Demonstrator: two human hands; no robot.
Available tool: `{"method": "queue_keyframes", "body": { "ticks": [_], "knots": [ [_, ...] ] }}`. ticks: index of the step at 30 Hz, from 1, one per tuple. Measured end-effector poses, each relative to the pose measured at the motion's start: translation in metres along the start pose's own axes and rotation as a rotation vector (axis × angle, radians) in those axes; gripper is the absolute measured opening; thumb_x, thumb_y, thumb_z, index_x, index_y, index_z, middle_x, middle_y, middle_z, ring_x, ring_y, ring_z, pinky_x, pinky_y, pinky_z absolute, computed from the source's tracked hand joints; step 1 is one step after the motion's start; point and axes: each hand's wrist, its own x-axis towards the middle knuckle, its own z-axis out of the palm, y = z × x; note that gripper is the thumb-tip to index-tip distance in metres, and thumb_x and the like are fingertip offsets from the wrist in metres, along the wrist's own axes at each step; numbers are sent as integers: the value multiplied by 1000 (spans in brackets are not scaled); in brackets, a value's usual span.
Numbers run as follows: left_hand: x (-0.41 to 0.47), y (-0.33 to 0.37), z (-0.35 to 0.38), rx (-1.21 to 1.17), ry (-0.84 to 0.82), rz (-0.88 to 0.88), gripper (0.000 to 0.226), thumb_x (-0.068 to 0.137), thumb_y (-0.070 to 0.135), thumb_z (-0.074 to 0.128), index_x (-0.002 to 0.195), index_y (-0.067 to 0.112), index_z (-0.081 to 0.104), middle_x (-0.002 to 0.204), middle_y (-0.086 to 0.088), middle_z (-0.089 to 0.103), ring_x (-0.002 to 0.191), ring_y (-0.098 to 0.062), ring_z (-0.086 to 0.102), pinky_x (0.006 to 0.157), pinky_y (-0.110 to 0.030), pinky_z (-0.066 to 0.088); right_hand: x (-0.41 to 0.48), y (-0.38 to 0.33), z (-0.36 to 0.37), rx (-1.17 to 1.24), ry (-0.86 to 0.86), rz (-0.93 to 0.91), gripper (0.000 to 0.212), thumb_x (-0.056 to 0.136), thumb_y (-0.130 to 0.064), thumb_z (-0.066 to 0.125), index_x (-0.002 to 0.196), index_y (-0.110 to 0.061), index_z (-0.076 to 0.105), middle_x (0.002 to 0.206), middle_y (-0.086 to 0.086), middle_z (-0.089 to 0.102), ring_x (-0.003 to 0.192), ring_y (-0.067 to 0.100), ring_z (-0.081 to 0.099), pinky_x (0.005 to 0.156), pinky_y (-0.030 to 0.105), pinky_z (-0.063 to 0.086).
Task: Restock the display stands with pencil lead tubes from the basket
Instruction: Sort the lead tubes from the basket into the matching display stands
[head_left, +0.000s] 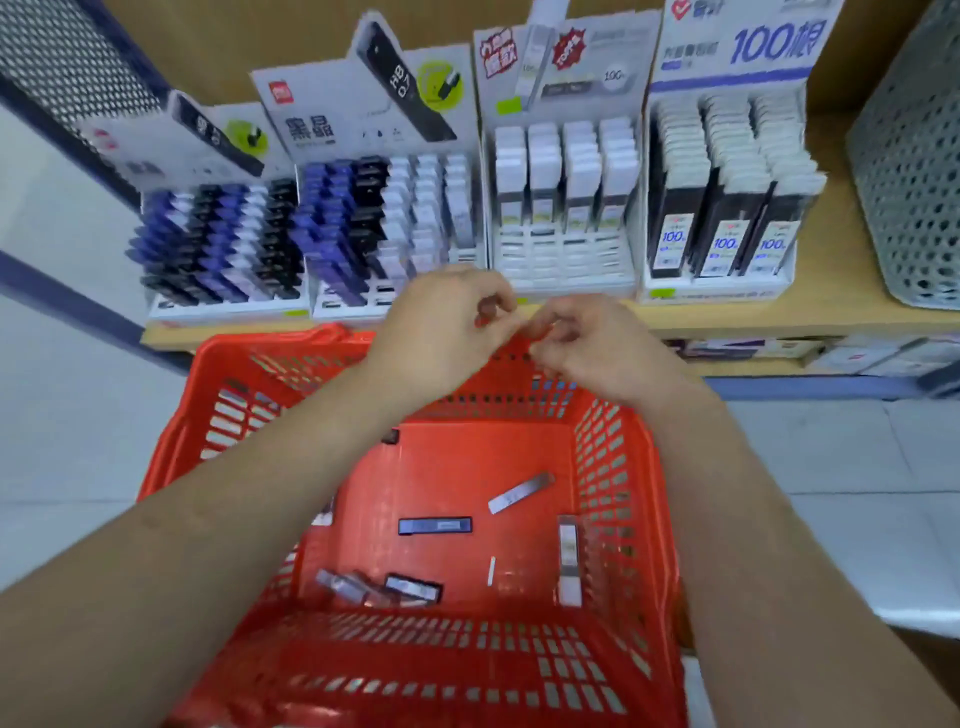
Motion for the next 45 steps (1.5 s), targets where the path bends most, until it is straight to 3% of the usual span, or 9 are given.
{"method": "queue_keyframes", "body": {
  "ticks": [4, 11, 18, 21, 29, 34, 40, 43, 45],
  "knots": [
    [-89, -67, 33, 100, -391, -136, 15, 80, 30, 71, 91, 20, 69, 89, -4, 66, 85, -25, 62, 77, -34, 48, -10, 16, 80, -449, -340, 19, 28, 87, -15, 66, 114, -11, 66, 113, 10, 69, 106, 26, 63, 81, 26, 43],
    [-186, -120, 92, 316, -952, -19, 41, 86, 27, 61, 126, 22, 51, 126, -6, 47, 121, -27, 46, 101, -37, 41, -76, 108, 159, -733, -535, 566, 50, 94, -20, 52, 138, 2, 45, 138, 19, 57, 126, 30, 57, 100, 37, 47],
    [-212, -118, 134, 383, -957, 34, 65, 87, 32, 62, 141, 23, 27, 148, -9, 20, 135, -29, 22, 105, -46, 37, -106, 132, 211, -641, -163, 669, 41, 98, -14, 37, 139, -16, 32, 138, 17, 36, 117, 37, 48, 84, 38, 40],
    [-213, -126, 141, 396, -975, 52, 80, 81, 36, 70, 143, 25, 21, 154, -9, 13, 141, -32, 16, 110, -51, 31, -106, 128, 214, -594, -105, 719, 63, 91, 0, 50, 142, -27, 25, 138, 16, 27, 110, 34, 55, 90, 41, 48],
    [-195, -143, 139, 305, -947, -209, 116, 50, 22, 93, 142, 16, 22, 143, -9, 37, 132, -29, 38, 107, -41, 39, -70, 121, 209, -229, 165, 511, 79, 81, 6, 53, 147, -32, 32, 143, 6, 42, 117, 34, 56, 91, 40, 47],
    [-195, -147, 143, 208, -772, -381, 58, 84, 25, 66, 134, 14, 38, 133, -9, 45, 121, -28, 46, 103, -35, 39, -44, 128, 197, -579, -111, 297, 61, 88, -5, 56, 142, -32, 46, 136, 6, 34, 119, 29, 50, 95, 37, 49],
    [-180, -151, 131, 249, -678, -536, 35, 89, 32, 59, 118, 14, 53, 109, -9, 63, 99, -29, 62, 84, -36, 48, -28, 139, 188, -875, -222, 252, 32, 97, -23, 56, 129, -19, 53, 127, 10, 44, 120, 27, 43, 90, 36, 49],
    [-177, -150, 130, 68, -560, -763, 24, 89, 30, 60, 107, 14, 61, 99, -8, 68, 93, -27, 65, 80, -32, 49, -21, 124, 185, -767, -263, 373, 25, 91, -33, 62, 109, -16, 59, 114, 12, 55, 111, 32, 55, 82, 33, 46],
    [-173, -150, 128, -363, -391, -1029, 16, 89, 24, 62, 98, 12, 67, 84, -8, 69, 80, -27, 67, 77, -34, 53, -19, 112, 193, -360, -164, 473, 16, 89, -16, 63, 80, -18, 50, 88, 6, 57, 88, 33, 64, 61, 26, 41]
  ]
}}
